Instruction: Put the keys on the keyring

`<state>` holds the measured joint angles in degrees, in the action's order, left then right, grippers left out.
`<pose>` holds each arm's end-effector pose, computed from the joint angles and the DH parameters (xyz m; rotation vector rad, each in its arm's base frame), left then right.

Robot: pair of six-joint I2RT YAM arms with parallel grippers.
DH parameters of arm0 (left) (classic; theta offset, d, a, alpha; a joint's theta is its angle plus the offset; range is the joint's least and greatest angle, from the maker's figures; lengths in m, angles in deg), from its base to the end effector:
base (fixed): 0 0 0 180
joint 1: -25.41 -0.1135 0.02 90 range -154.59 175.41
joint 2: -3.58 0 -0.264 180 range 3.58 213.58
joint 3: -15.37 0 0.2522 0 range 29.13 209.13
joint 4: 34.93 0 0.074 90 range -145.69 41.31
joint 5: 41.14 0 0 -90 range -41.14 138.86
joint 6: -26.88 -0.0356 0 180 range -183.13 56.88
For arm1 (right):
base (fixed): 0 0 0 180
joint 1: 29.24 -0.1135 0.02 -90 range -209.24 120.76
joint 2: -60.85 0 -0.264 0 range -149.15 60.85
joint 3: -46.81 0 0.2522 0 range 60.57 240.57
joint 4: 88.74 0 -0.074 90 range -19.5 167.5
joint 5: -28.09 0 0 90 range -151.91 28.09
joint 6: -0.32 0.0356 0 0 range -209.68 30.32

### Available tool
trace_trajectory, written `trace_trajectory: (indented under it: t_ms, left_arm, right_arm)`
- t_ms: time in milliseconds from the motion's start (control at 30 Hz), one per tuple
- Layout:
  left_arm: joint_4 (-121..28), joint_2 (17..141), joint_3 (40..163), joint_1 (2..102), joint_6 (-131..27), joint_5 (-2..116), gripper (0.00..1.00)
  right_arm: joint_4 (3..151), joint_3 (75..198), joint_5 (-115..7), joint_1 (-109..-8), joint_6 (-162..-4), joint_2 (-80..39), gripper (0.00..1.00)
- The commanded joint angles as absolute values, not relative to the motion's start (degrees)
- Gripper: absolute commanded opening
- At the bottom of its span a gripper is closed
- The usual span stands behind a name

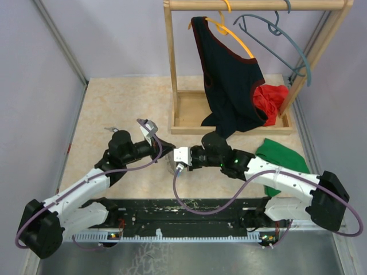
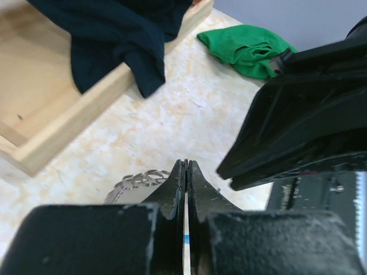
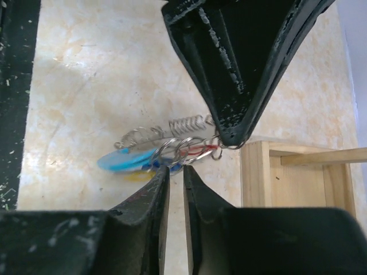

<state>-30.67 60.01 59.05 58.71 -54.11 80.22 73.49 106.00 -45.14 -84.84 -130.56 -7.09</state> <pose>0.1764 -0.1381 0.2624 0.7840 1.6258 -1.0049 0.1423 0.2260 0.2715 -1.6412 1.2166 0.4586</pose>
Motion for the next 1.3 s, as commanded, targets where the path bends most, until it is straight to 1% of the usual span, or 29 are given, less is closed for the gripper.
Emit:
trace_trajectory:
  t_ms: [0,100,200,333,400,567,767,933,1033,1133,1267]
  left_arm:
    - [-21.8,58.2,58.2,58.3,-63.9,81.8,0.00]
    - [-20.8,57.4,56.9,58.3,-69.8,82.9,0.00]
    - [-19.9,56.4,55.5,58.3,-74.8,85.4,0.01]
    - [-17.2,55.6,53.4,58.2,-79.2,89.1,0.01]
    - [-16.1,55.6,52.7,58.2,-80.5,90.4,0.00]
    - [-15.1,56.7,52.7,58.2,-81.5,92.6,0.01]
    - [-14.9,56.7,52.3,58.2,-82.5,95.7,0.01]
    - [-14.8,57.2,52.3,58.2,-82.6,97.1,0.01]
    - [-14.5,57.9,52.3,58.2,-82.5,98.6,0.01]
    - [-14.8,58.5,52.1,58.2,-82.9,99.3,0.01]
    - [-14.3,59.0,51.0,58.2,-83.4,100.3,0.01]
  right_arm:
    - [74.4,106.0,-42.1,-84.9,-126.0,-2.1,0.19]
    - [77.3,104.7,-41.2,-83.8,-121.5,0.1,0.23]
    - [80.3,103.3,-39.7,-80.5,-116.3,1.8,0.26]
    - [85.9,101.3,-34.9,-74.7,-108.2,2.1,0.28]
    - [88.7,100.2,-33.9,-74.0,-106.3,2.1,0.29]
    - [96.6,95.5,-33.0,-74.0,-105.5,1.1,0.30]
    - [106.6,90.0,-34.6,-74.0,-112.9,0.3,0.31]
    - [107.4,90.1,-34.4,-74.1,-117.5,-2.0,0.32]
    - [108.0,90.3,-34.6,-74.1,-117.6,-3.0,0.32]
    - [108.3,90.5,-35.8,-74.1,-115.5,-3.3,0.33]
    - [104.3,92.7,-35.6,-74.1,-110.1,-3.6,0.33]
